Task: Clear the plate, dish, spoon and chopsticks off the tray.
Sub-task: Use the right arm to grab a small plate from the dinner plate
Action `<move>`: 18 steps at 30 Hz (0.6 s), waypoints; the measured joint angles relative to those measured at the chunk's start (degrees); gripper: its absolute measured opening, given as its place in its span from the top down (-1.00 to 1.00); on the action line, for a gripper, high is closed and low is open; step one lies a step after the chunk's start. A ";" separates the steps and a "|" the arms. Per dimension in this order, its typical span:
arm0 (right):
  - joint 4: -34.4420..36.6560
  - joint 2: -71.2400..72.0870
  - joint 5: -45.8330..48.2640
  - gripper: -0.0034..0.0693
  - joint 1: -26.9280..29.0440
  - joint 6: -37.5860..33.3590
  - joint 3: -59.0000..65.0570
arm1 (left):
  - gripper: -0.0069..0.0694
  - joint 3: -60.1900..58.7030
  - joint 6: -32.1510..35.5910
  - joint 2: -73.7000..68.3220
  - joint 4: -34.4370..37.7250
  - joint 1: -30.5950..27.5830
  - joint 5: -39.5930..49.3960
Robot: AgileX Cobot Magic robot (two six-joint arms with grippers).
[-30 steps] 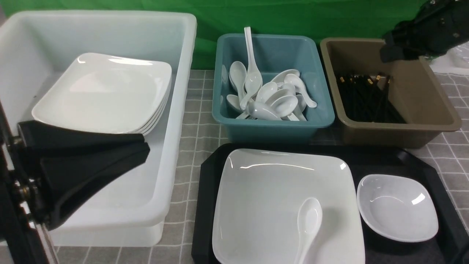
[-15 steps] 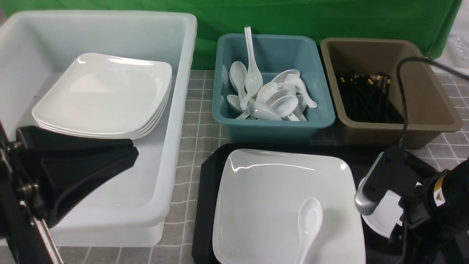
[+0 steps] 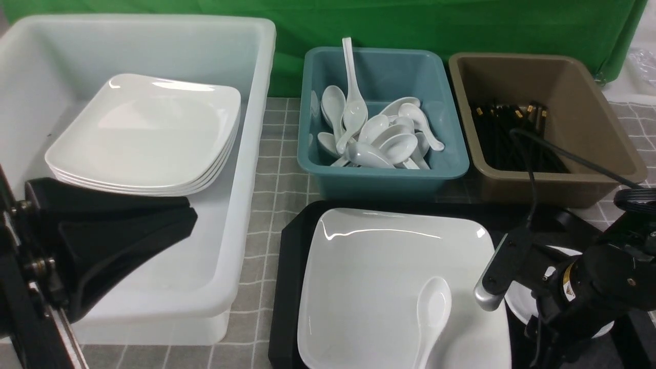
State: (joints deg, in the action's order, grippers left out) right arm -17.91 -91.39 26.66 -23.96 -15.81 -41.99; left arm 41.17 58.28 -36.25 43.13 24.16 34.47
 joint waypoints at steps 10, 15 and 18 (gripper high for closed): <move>-1.30 0.26 -1.53 0.39 0.00 0.11 -0.53 | 0.81 0.00 0.00 0.00 0.00 0.00 0.29; -1.47 3.03 -0.33 0.54 -0.67 0.62 -0.59 | 0.81 0.00 0.00 0.00 0.00 0.00 0.40; -0.67 8.85 5.33 0.74 -2.70 4.13 -1.13 | 0.81 0.00 0.00 0.00 0.00 0.00 0.40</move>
State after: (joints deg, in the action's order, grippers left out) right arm -18.58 -82.54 31.99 -26.66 -11.68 -43.12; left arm 41.17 58.28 -36.25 43.13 24.16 34.86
